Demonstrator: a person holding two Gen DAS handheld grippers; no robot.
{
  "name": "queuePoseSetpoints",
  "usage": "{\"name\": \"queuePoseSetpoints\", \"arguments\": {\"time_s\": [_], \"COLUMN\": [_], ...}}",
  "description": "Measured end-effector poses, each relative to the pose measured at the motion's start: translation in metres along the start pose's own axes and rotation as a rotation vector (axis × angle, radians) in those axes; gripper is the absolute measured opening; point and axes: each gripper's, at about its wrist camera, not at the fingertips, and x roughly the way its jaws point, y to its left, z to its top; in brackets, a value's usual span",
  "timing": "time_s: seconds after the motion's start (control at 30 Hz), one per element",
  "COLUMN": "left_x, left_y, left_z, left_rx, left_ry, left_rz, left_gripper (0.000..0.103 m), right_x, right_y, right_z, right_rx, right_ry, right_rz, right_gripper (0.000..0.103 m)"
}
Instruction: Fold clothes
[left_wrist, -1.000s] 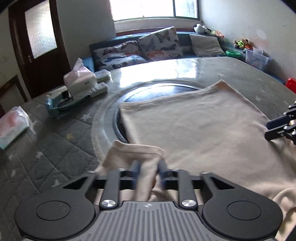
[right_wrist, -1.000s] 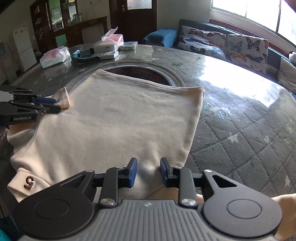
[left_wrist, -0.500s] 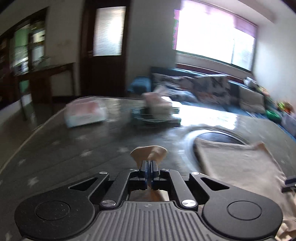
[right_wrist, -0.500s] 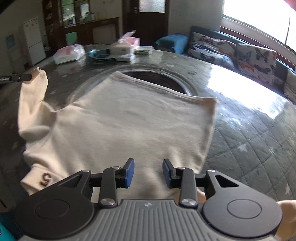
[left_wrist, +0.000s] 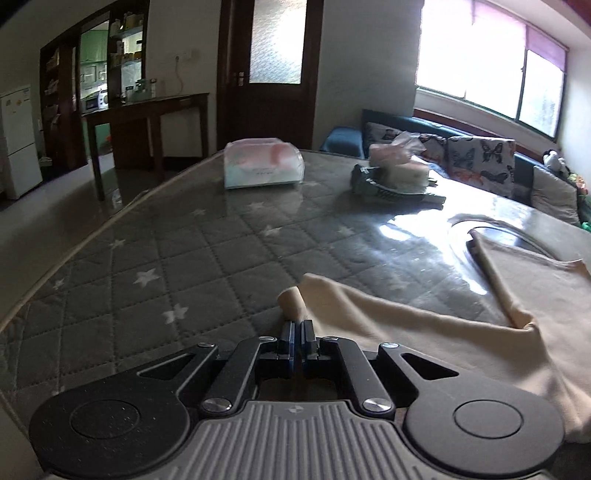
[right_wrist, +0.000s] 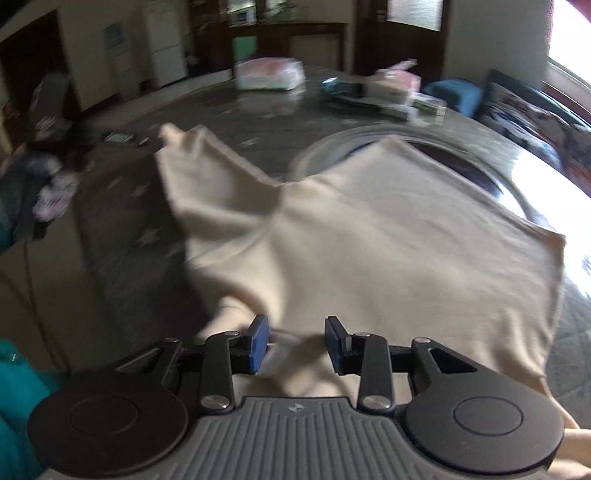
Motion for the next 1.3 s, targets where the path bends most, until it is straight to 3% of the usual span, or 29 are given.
{"name": "queuePoseSetpoints", "arguments": {"time_s": [0.17, 0.43, 0.53, 0.67, 0.8, 0.9, 1.03, 1.13, 1.3], "left_x": [0.002, -0.003, -0.012, -0.026, -0.029, -0.023, -0.018, -0.021, -0.019], "left_y": [0.001, 0.01, 0.001, -0.03, -0.071, -0.099, -0.125, -0.124, -0.111], "left_z": [0.0, 0.014, 0.015, 0.011, 0.003, -0.009, -0.029, -0.037, -0.027], "left_rx": [0.023, 0.018, 0.03, 0.077, 0.141, 0.205, 0.305, 0.354, 0.345], "left_ry": [0.001, -0.024, -0.019, -0.011, 0.029, 0.063, 0.104, 0.081, 0.09], "left_rz": [0.042, 0.075, 0.023, -0.137, -0.33, -0.398, -0.403, -0.385, -0.345], "left_gripper": [0.004, 0.004, 0.005, 0.005, 0.006, 0.007, 0.007, 0.007, 0.007], "right_x": [-0.005, 0.008, 0.016, 0.015, 0.006, 0.007, 0.001, -0.013, -0.023], "right_y": [0.014, 0.017, 0.032, 0.05, 0.047, 0.042, 0.043, 0.035, 0.008], "right_z": [0.005, 0.021, 0.017, 0.012, 0.014, 0.013, 0.007, 0.006, -0.001], "right_rx": [-0.073, -0.051, -0.1, -0.175, -0.149, -0.115, -0.12, -0.097, -0.023], "right_ry": [-0.016, -0.052, -0.029, -0.025, -0.057, -0.052, -0.049, -0.078, -0.073], "right_rz": [-0.025, 0.036, 0.071, 0.098, 0.097, 0.091, 0.107, 0.091, 0.006], "right_gripper": [0.034, 0.033, 0.033, 0.033, 0.033, 0.033, 0.032, 0.032, 0.033]}}
